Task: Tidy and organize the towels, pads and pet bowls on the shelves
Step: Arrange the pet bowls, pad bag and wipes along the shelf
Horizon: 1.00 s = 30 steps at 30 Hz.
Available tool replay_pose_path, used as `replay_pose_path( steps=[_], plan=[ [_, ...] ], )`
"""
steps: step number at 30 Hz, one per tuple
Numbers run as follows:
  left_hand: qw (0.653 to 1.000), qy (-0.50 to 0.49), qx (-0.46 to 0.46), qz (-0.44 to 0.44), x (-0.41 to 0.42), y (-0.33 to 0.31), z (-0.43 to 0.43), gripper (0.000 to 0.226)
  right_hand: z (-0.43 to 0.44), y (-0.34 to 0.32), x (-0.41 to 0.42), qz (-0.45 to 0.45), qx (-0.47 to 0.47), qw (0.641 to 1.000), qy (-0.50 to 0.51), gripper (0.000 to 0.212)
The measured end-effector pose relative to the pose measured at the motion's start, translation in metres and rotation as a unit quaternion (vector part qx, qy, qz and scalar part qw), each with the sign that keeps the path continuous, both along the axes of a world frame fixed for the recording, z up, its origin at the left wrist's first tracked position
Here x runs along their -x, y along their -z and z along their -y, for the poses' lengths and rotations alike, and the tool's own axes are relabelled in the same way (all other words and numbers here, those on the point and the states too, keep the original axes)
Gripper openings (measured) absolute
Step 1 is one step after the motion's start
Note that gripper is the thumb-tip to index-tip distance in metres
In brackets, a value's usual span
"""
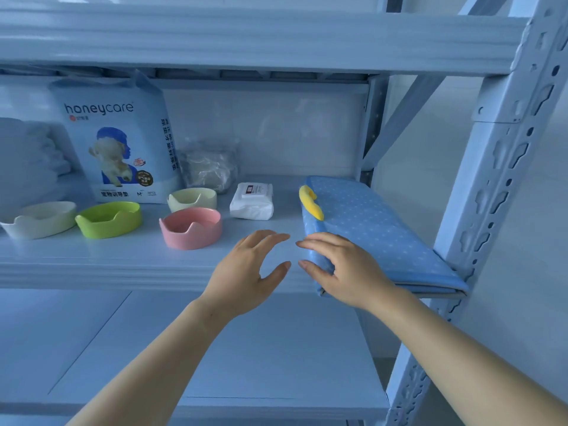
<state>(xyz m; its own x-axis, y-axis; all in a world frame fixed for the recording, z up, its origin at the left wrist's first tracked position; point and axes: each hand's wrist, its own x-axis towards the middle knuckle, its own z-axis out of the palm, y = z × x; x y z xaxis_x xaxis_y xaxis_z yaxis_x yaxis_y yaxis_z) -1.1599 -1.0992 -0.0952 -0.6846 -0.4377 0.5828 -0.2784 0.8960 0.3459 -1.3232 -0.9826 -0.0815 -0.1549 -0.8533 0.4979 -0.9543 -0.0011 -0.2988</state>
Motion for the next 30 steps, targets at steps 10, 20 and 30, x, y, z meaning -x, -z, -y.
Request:
replay_pose_path(
  steps=[10, 20, 30],
  plan=[
    [0.997, -0.076, -0.009, -0.022, -0.1, -0.008, 0.077, 0.03, 0.105, -0.004, -0.085, -0.008, 0.004, 0.998, -0.067, 0.034],
    [0.998, -0.056, -0.003, -0.022, -0.12, -0.037, 0.158, 0.032, 0.173, -0.036, -0.106, -0.03, 0.026, 0.998, -0.056, 0.028],
    [1.0, -0.013, 0.006, -0.002, -0.072, -0.063, 0.223, 0.033, 0.219, -0.071, -0.056, -0.034, -0.028, 0.999, 0.03, 0.026]
  ],
)
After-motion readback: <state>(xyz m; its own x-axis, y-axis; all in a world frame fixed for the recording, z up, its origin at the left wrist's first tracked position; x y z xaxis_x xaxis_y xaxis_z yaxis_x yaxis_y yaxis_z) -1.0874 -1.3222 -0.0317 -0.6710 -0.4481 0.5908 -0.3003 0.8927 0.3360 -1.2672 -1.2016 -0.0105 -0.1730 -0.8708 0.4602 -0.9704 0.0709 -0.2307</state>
